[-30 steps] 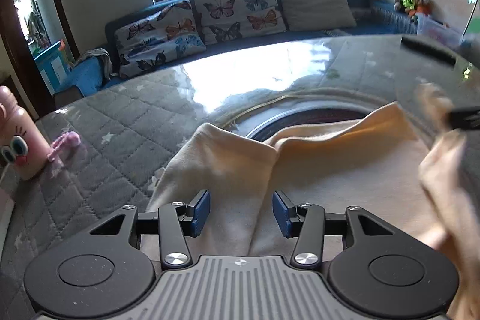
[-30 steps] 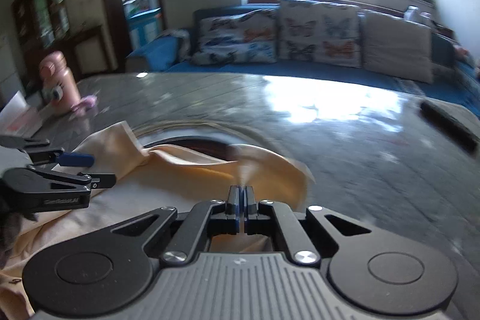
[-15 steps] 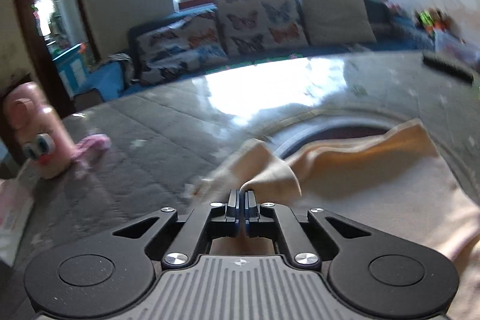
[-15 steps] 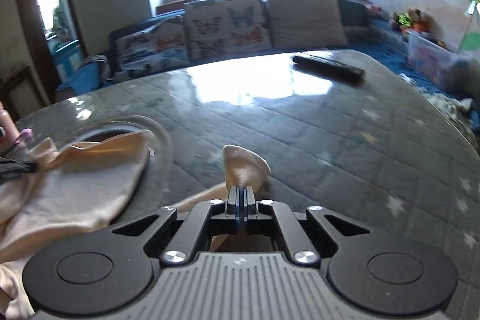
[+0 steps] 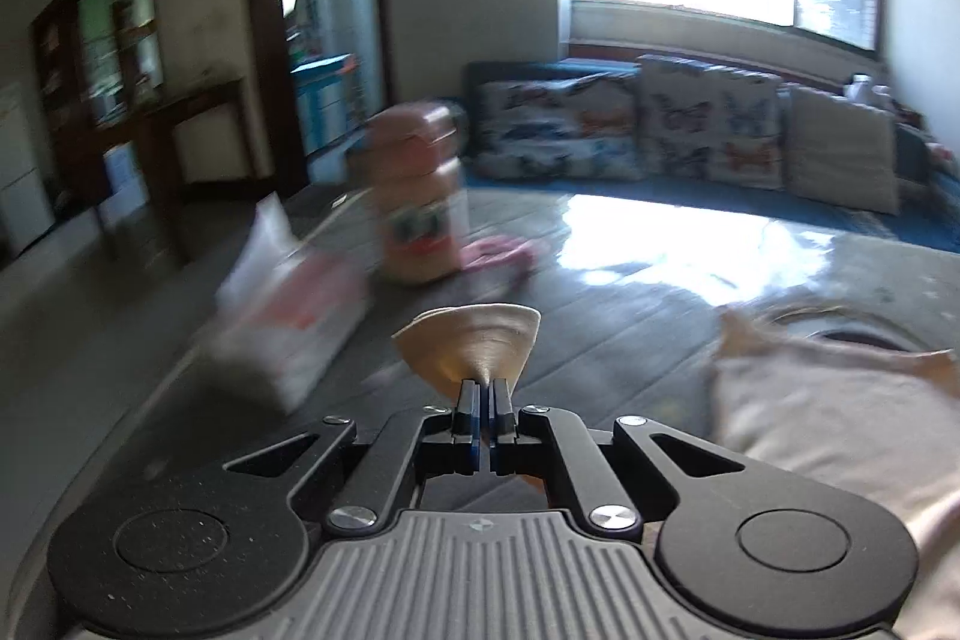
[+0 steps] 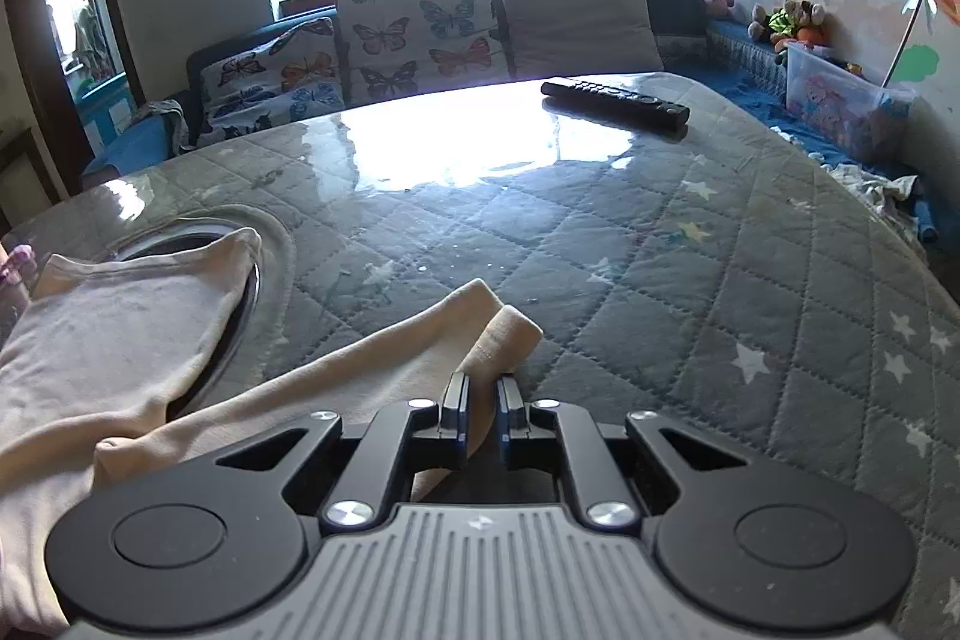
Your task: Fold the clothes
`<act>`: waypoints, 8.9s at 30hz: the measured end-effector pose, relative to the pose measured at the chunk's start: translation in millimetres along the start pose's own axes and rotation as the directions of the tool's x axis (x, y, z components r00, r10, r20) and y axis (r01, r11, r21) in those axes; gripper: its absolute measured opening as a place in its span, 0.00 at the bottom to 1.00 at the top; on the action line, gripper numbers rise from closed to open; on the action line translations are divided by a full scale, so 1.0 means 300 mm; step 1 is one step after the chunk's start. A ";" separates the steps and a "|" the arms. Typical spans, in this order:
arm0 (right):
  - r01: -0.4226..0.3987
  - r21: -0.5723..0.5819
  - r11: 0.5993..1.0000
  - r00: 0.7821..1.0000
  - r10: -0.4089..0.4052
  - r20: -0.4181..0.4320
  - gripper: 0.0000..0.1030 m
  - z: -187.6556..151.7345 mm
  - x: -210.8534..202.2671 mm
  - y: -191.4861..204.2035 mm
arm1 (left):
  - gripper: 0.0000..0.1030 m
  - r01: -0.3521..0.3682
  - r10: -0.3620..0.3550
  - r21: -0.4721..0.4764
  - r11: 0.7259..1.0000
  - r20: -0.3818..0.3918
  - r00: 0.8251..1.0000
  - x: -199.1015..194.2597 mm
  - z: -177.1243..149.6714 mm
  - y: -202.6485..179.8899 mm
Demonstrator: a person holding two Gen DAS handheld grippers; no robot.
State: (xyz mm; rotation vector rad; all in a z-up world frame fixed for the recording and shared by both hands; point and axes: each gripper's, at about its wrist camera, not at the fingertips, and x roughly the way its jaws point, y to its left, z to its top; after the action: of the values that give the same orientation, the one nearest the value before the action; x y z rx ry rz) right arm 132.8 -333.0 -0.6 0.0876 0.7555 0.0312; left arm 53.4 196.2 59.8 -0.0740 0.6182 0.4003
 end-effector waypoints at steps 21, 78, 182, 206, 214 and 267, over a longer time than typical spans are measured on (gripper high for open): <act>-0.055 -0.119 0.991 0.998 0.050 -0.047 0.29 -0.020 0.020 0.111 | 0.22 -0.020 0.025 0.086 0.996 -0.062 0.998 -0.094 -0.153 0.047; -0.560 -0.540 0.628 0.821 0.508 -0.261 0.32 -0.186 -0.316 0.580 | 0.03 0.549 -0.534 0.429 0.717 -0.169 0.829 -0.309 -0.343 -0.439; -0.327 -0.265 0.907 0.940 0.282 -0.195 0.11 0.336 0.452 0.446 | 0.09 0.339 -0.299 0.228 0.913 -0.192 0.935 0.437 0.107 -0.533; -0.444 -0.421 0.791 0.896 0.385 -0.222 0.23 0.271 0.270 0.548 | 0.27 0.324 -0.299 0.261 0.909 -0.134 0.945 0.255 0.084 -0.487; -0.527 -0.483 0.699 0.850 0.435 -0.297 0.38 0.058 0.049 0.539 | 0.41 0.461 -0.425 0.323 0.826 -0.179 0.887 0.026 -0.075 -0.566; 0.007 -0.018 1.000 1.000 -0.007 -0.013 0.34 -0.055 -0.034 -0.172 | 0.50 0.594 -0.554 0.464 0.657 -0.237 0.798 -0.195 -0.355 -0.881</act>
State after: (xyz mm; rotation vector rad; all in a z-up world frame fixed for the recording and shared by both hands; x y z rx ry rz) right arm 113.9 -383.9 -10.4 0.0675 0.7686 0.0322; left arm 53.7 -87.0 -6.4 0.2360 0.7233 -0.4098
